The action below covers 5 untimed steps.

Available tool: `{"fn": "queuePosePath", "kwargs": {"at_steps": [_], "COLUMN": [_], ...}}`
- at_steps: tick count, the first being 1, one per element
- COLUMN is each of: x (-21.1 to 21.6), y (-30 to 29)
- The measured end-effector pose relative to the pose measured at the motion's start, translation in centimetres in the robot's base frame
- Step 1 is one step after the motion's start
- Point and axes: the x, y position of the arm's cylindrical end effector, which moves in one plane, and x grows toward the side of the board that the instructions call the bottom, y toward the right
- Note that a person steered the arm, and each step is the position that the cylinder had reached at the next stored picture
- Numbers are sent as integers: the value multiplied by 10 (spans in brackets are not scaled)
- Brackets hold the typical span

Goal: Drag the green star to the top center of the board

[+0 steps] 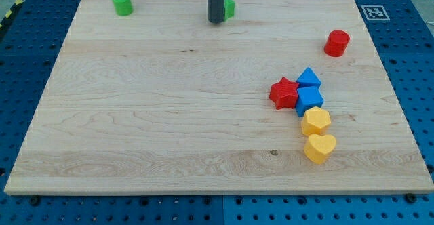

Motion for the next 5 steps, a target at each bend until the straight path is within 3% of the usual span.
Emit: {"fn": "queuePosePath", "kwargs": {"at_steps": [2, 4, 5], "x": [-5, 75, 78], "y": [0, 0, 0]}}
